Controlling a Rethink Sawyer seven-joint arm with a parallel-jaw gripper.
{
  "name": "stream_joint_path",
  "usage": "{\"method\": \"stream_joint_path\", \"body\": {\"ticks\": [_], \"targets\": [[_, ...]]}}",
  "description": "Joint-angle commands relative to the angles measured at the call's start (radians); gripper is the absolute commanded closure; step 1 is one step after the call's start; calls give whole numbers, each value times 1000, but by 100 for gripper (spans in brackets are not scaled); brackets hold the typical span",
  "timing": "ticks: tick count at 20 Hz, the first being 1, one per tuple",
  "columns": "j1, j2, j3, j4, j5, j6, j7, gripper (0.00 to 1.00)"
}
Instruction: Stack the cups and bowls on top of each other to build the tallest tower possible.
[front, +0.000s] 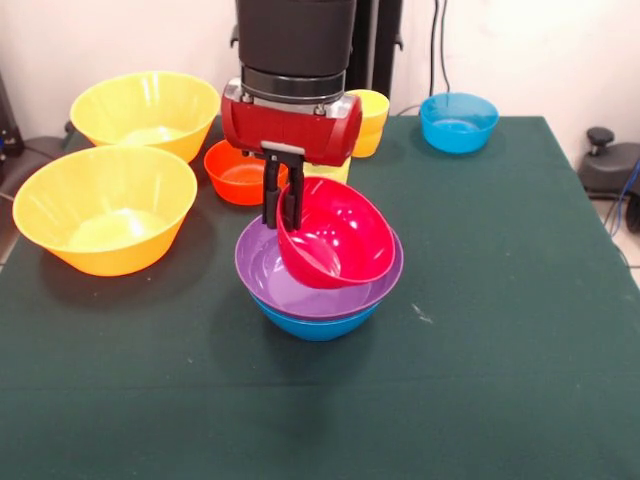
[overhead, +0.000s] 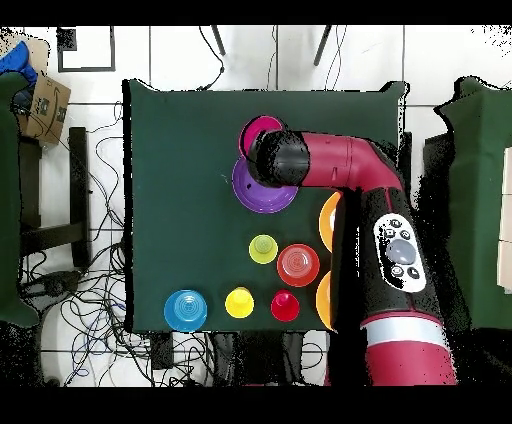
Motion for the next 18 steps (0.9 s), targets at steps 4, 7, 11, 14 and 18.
{"method": "stream_joint_path", "body": {"ticks": [4, 7, 11, 14, 18], "targets": [[7, 78, 70, 95, -80, -98, -65, 100], [11, 81, 59, 107, -82, -103, -57, 100], [17, 81, 47, 113, -88, -102, -61, 100], [22, 78, 38, 113, -93, -76, -70, 100], [25, 73, 31, 107, -94, -45, -82, 100]]}}
